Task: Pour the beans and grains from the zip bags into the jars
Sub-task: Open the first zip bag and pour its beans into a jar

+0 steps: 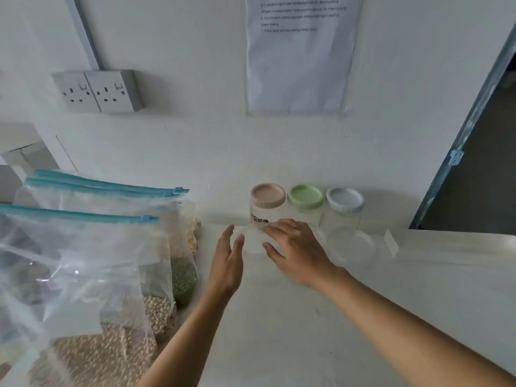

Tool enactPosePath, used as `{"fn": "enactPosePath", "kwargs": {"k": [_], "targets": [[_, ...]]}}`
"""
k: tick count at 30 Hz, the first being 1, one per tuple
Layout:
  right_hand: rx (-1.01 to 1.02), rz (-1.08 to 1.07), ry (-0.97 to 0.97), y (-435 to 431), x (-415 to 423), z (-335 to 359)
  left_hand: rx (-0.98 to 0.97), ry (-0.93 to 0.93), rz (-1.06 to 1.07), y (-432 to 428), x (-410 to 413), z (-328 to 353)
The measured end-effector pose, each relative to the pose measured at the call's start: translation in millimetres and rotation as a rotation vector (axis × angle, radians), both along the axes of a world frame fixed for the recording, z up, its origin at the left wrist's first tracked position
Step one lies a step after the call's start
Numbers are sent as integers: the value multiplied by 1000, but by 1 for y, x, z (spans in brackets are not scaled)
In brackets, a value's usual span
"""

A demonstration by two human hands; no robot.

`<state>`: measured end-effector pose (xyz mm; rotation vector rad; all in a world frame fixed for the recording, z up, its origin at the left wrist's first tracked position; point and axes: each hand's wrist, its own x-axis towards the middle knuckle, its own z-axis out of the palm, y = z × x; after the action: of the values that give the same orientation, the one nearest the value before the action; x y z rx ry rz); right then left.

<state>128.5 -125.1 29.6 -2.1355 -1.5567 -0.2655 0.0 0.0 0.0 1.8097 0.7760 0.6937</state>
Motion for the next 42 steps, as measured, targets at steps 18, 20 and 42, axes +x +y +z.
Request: {"fn": "enactPosePath", "kwargs": {"k": [18, 20, 42], "targets": [[136, 130, 40, -1, -17, -20, -241, -242, -126, -17, -33, -24], [154, 157, 89, -13, -22, -23, -235, -236, -194, -26, -46, -24], [-170, -85, 145, -99, -64, -17, 7, -39, -628, -107, -38, -47]]}}
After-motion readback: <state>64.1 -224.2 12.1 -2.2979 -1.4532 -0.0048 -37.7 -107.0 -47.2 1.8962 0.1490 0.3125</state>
